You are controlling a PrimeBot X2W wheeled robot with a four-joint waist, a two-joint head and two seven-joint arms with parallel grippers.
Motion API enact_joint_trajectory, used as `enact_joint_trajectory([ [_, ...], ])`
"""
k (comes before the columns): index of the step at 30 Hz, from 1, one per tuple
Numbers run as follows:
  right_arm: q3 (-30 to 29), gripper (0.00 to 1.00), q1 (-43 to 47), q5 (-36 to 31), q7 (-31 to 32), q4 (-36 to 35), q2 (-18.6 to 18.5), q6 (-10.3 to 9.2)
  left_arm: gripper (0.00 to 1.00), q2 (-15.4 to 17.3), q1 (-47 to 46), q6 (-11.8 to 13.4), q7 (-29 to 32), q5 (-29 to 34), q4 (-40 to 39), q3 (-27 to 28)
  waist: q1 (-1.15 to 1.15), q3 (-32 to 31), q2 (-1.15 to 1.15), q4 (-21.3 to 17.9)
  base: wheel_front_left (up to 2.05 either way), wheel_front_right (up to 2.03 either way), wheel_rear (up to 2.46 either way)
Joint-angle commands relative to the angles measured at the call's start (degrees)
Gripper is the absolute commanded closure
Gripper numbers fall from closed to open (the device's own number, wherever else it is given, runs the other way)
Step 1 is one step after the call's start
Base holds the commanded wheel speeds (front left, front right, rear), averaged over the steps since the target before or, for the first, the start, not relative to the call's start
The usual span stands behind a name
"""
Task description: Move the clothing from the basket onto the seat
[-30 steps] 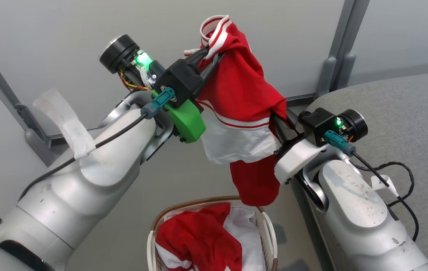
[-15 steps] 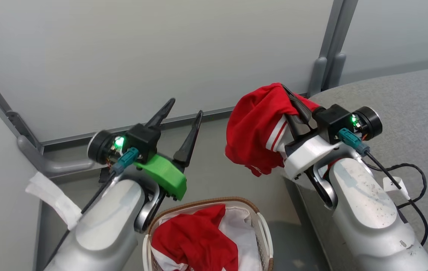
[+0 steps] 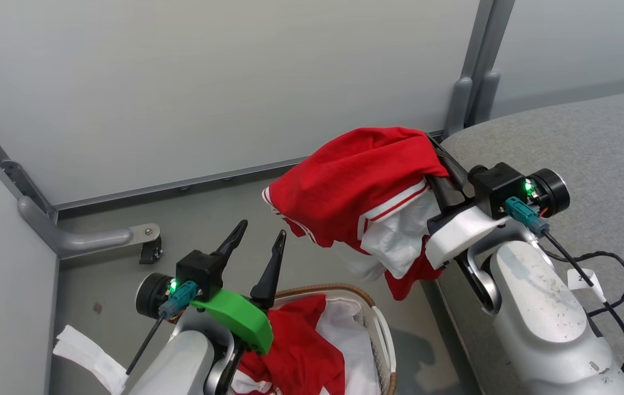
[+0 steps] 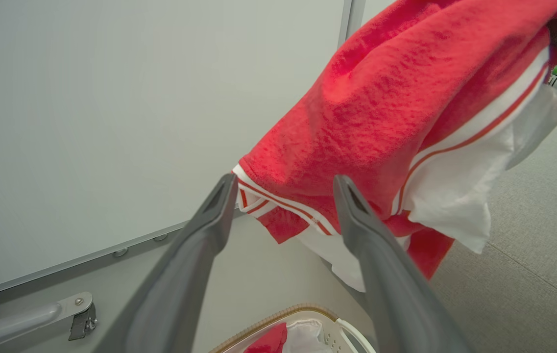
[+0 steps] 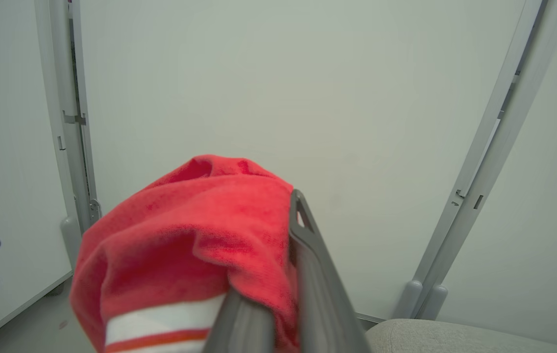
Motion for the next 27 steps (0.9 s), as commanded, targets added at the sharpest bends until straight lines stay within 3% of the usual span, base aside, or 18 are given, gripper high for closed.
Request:
enact_joint_trajectory([
  [1,-0.34,1.0,0.71,-0.38,-0.14,-0.01,-0.18,-0.04,0.0,-0.38,1.04,-0.35,0.01,0.93,0.09,0.71,0.0,0.11,0.0,-0.06,0.0,0.0,0.0],
  [7,-3.23,1.0,1.4,-0.34,-0.14,-0.51,-0.17,-0.04,0.0,-1.79,2.26,-1.12,0.01,3.34,0.66,2.33,0.0,0.97,0.0,-2.36,0.0,0.0,0.0],
  [20,-7.78,1.0,1.32,-3.85,-0.14,-2.52,-0.13,-0.05,0.0,-4.13,1.3,-1.99,0.02,6.68,-0.19,2.39,0.0,5.83,0.0,-16.78,0.0,0.0,0.0],
  [27,-10.11,1.0,0.76,-4.02,-0.14,-3.29,-0.1,-0.05,0.0,-4.52,-0.73,-2.11,0.02,7.44,-0.62,-0.84,0.0,9.54,0.0,-20.91,0.0,0.0,0.0],
])
